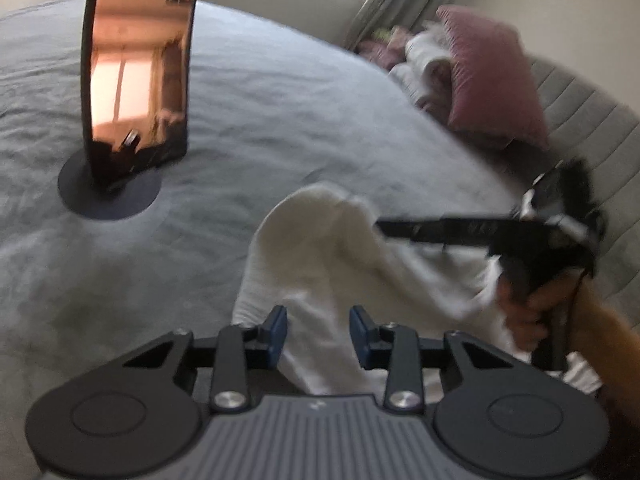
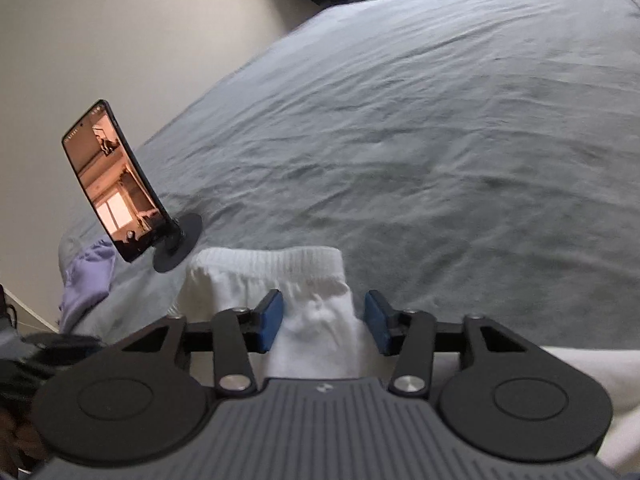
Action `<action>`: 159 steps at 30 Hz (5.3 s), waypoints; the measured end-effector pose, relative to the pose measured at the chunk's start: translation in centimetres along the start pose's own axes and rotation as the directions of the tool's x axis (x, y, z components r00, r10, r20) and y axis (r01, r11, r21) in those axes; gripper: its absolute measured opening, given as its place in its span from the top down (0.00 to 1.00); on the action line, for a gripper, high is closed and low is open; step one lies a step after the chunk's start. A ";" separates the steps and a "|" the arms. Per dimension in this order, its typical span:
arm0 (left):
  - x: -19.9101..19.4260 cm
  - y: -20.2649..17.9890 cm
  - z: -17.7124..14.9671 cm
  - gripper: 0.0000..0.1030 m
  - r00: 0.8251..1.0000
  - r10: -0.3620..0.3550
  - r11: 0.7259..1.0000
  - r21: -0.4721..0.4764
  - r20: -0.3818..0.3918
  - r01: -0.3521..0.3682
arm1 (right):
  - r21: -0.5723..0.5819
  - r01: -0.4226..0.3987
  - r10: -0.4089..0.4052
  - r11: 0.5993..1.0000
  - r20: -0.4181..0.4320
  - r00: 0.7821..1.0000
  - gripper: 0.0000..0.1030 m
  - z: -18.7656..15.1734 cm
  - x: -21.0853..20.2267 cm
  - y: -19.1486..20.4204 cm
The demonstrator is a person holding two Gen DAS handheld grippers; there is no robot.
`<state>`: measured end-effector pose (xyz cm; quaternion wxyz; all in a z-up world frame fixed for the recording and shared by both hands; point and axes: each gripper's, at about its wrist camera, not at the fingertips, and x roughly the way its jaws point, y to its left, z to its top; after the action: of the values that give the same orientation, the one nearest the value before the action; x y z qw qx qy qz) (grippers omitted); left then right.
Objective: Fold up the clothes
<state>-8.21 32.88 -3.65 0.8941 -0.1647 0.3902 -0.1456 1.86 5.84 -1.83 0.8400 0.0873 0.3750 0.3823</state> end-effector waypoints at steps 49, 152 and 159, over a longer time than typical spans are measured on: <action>0.8 3.8 0.2 0.12 0.922 -0.332 0.793 -0.471 0.196 0.386 | -0.422 0.006 0.040 0.906 0.100 0.994 0.95 -6.0 -1.7 9.4; -2.9 -1.7 -0.7 0.73 0.937 0.347 0.903 -0.286 0.044 -0.321 | 0.388 0.199 -0.311 0.900 0.250 0.917 0.75 -12.7 -14.8 -6.7; -4.6 -5.5 -0.1 0.56 0.939 0.296 0.949 -0.169 0.176 -0.268 | 0.408 0.282 -0.394 0.868 0.222 0.892 0.46 -11.6 -19.0 -7.2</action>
<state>-12.03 29.66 1.58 0.9262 -0.1839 0.3276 0.0296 -10.18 -14.20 -2.44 0.9100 0.2307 0.3177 0.1334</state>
